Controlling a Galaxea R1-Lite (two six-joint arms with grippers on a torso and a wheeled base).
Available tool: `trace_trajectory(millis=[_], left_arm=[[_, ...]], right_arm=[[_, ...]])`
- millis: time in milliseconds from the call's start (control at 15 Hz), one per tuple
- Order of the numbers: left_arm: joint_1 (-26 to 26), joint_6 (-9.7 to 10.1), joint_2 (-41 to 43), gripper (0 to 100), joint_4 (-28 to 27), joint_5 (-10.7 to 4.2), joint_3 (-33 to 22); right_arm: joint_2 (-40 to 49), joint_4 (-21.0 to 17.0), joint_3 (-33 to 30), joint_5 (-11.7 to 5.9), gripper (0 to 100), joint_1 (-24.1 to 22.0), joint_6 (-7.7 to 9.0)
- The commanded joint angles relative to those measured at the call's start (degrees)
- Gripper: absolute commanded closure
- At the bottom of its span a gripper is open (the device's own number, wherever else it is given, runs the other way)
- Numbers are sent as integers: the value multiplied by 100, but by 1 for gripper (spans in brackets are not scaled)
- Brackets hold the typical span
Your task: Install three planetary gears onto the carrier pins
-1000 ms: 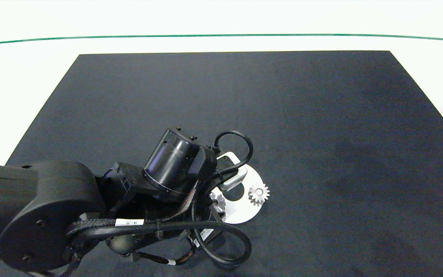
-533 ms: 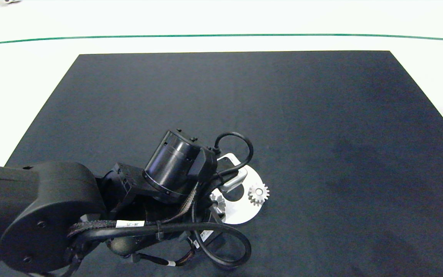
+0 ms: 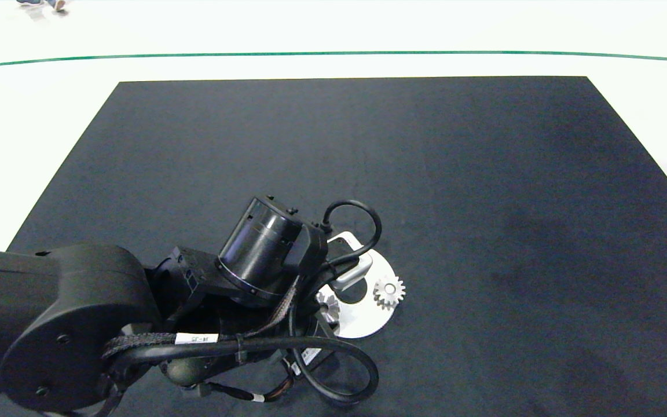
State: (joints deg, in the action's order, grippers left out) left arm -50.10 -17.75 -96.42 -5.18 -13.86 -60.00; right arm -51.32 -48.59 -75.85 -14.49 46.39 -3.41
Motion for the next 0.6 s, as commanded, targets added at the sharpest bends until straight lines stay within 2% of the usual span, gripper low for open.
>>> trace_trajectory(millis=[67, 267, 400, 467, 533, 600], left_arm=[[1, -9, -9, 0, 0, -11, -3], [18, 8, 26, 0, 17, -11, -82], [150, 131, 308, 0, -80, -11, -609], [458, 175, 439, 0, -466, -11, -996], [651, 307, 589, 0, -923, -11, -1400], [800, 544, 642, 0, -1328, -3, -1769]], right_arm=[[-1, -28, 0, -10, 0, 2, -1], [-9, -28, 0, -10, 0, 2, -1], [-1, -28, 0, -10, 0, 2, -1], [-9, -28, 0, 8, 0, 2, -1], [-18, -28, 0, 8, 0, 2, -1], [-18, -28, 0, 8, 0, 2, -1]])
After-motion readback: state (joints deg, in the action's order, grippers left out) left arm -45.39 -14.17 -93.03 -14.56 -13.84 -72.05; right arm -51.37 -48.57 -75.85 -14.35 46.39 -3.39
